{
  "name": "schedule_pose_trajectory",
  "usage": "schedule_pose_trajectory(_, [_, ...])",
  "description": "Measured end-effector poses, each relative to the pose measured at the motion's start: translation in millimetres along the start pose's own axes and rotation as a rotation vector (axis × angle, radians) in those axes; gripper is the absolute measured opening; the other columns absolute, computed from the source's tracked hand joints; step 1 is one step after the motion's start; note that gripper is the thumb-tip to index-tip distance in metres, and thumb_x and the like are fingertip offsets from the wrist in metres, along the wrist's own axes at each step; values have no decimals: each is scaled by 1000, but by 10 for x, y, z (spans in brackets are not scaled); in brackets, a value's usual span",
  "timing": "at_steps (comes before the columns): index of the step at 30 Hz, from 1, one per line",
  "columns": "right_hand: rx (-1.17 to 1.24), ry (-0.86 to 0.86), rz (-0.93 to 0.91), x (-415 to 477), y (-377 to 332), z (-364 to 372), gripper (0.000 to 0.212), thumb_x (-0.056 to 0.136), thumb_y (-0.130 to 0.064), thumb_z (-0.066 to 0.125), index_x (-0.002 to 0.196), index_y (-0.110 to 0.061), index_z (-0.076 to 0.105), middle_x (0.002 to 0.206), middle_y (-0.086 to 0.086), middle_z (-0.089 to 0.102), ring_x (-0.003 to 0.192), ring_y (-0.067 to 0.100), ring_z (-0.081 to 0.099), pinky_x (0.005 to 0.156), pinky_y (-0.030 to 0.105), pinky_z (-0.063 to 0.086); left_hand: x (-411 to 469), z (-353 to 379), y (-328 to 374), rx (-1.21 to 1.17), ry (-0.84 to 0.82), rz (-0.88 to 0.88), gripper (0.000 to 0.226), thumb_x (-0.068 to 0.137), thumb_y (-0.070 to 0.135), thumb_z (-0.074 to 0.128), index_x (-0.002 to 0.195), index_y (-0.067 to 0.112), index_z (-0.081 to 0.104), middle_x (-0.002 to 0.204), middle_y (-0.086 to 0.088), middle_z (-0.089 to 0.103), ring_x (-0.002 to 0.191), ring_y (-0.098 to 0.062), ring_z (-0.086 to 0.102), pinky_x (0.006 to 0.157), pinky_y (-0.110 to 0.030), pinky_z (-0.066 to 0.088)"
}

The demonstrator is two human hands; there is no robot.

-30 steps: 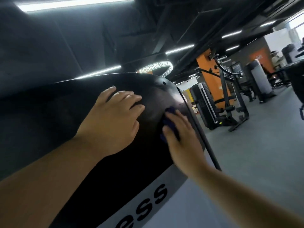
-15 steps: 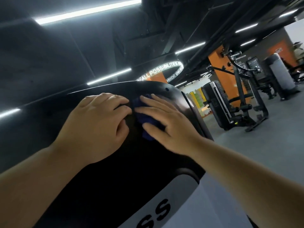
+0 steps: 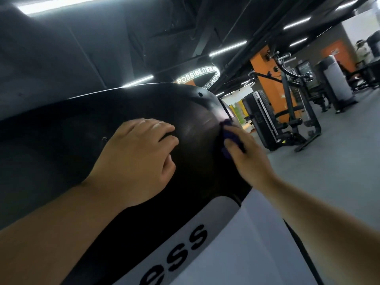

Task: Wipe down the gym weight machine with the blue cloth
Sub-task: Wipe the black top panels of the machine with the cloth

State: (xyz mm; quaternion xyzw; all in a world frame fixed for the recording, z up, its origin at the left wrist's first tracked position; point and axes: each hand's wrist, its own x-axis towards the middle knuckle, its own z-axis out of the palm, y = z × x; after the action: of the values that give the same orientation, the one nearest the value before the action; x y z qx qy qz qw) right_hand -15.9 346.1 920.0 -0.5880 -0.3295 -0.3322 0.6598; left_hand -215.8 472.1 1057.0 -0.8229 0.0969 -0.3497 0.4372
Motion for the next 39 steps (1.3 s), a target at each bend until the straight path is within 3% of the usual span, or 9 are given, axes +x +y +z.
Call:
schedule_pose_trajectory(3, [174,125,344,-29,34,121,32,99,-32,49,130,-34,57,126,-11,58,122,14,53,94,15,42,16,63,161,-18,-38,59,38,83,32,42,102,19,73,121,-2,66,115,-22,60,105,-42,38])
schedule_pose_trajectory(9, [-125,-124,-179,-679,75,28,46,96,-44,46,141,-37,46,153,-18,34,145,1,23,116,15,19,38,200,350,-15,-67,103,40,83,32,40,102,17,71,121,-5,65,116,-23,58,108,-39,30])
schedule_pose_trajectory(14, [191,143,424,-560,371,27,33,99,-28,49,131,-33,58,136,-10,56,130,10,49,110,32,39,14,246,444,-1,-95,139,37,85,32,43,107,18,70,124,-5,64,120,-23,57,110,-44,33])
schedule_pose_trajectory(18, [118,52,85,-1175,-93,214,38,93,-46,47,130,-52,47,152,-18,38,145,-4,20,116,20,23,-11,326,521,3,-82,154,42,85,32,40,109,16,70,125,-6,64,121,-24,57,111,-47,33])
schedule_pose_trajectory(21, [-7,-69,-127,-1214,39,128,39,94,-43,48,133,-44,49,152,-16,39,146,6,26,116,28,30,-25,333,519,6,-79,160,42,86,31,40,111,14,69,127,-8,63,124,-25,55,112,-48,34])
schedule_pose_trajectory(26, [136,175,337,-761,64,185,37,99,-31,49,136,-34,53,150,-12,43,141,9,34,117,32,30,-151,276,442,3,-82,197,44,87,32,38,115,16,69,130,-6,63,125,-23,55,113,-45,34])
schedule_pose_trajectory(33, [-144,-245,-427,-1141,-448,294,44,97,-41,48,140,-37,47,158,-11,31,150,14,17,120,22,18,-550,14,37,27,-46,117,45,87,31,39,119,17,68,135,-4,59,128,-20,51,113,-42,31])
schedule_pose_trajectory(37, [32,12,7,-580,-653,385,43,99,-35,51,141,-37,44,158,-15,24,149,8,12,123,35,16,-803,-148,-222,52,-8,-17,46,85,31,40,121,19,66,137,-4,57,128,-20,49,114,-40,26])
schedule_pose_trajectory(39, [-23,-6,-16,-657,-941,560,46,99,-38,47,145,-34,41,160,-15,18,150,7,5,123,30,8,-930,-192,-316,52,9,-77,46,84,31,42,122,18,65,138,-5,56,130,-20,47,114,-38,22])
